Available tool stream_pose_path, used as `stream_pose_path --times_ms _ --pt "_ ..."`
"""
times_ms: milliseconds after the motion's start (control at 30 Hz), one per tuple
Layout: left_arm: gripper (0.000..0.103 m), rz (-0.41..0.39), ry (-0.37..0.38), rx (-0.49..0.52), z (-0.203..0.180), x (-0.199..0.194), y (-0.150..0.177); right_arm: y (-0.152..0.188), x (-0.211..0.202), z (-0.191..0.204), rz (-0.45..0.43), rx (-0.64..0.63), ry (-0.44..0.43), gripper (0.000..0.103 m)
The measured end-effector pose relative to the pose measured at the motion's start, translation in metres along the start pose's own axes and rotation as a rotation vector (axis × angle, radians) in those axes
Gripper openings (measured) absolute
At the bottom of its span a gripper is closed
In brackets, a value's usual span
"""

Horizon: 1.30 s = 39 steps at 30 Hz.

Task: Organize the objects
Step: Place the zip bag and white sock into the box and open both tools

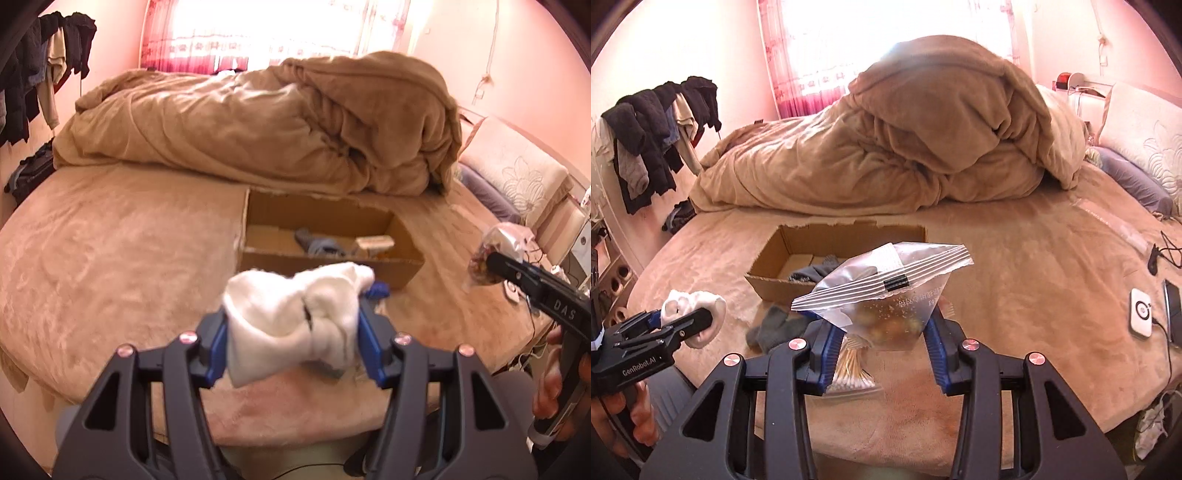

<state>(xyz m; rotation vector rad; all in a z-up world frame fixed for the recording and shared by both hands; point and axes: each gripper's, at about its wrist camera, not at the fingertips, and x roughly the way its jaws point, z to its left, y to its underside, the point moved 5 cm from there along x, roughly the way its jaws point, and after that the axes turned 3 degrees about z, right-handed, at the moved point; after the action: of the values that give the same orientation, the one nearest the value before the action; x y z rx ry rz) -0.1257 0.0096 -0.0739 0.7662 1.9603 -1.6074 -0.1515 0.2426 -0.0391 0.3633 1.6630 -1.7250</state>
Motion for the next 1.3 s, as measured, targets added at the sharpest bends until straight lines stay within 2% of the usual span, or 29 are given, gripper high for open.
stream_pose_path --times_ms 300,600,1000,1300 --pt "0.059 -0.054 0.011 0.012 -0.003 -0.014 -0.042 -0.032 -0.014 0.005 -0.042 -0.004 -0.006 0.044" --pt "0.059 -0.065 0.014 0.02 -0.004 0.003 -0.08 -0.069 -0.002 0.007 -0.061 -0.017 -0.029 0.044" --pt "0.059 -0.035 0.008 0.028 0.006 0.065 -0.113 -0.099 0.058 0.005 -0.038 -0.013 -0.039 0.044" --pt "0.06 0.051 0.027 0.021 0.013 0.141 -0.108 -0.091 0.131 -0.003 0.035 0.019 -0.045 0.044"
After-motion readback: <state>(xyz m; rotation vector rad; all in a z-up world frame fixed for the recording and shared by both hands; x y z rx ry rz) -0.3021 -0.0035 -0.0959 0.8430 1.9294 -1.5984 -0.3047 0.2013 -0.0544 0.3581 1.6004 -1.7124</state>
